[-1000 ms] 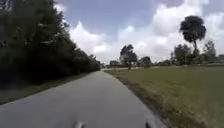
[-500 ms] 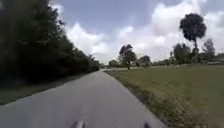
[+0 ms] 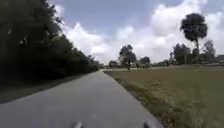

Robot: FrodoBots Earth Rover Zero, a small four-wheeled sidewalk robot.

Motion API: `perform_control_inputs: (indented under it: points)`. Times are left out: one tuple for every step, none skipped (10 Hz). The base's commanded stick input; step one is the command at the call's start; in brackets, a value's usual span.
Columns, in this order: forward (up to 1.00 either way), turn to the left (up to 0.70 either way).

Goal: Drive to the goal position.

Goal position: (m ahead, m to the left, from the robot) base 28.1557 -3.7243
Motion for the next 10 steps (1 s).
perform_control_inputs:
  points:
    - [0.85, 0.18]
    - [0.85, 0.34]
    - [0.85, 0.18]
    - [0.85, 0.00]
    - [0.85, 0.00]
    - [0.85, 0.00]
    - [0.85, 0.00]
    - [0.85, 0.00]
    - [0.85, 0.00]
    - [0.85, 0.00]
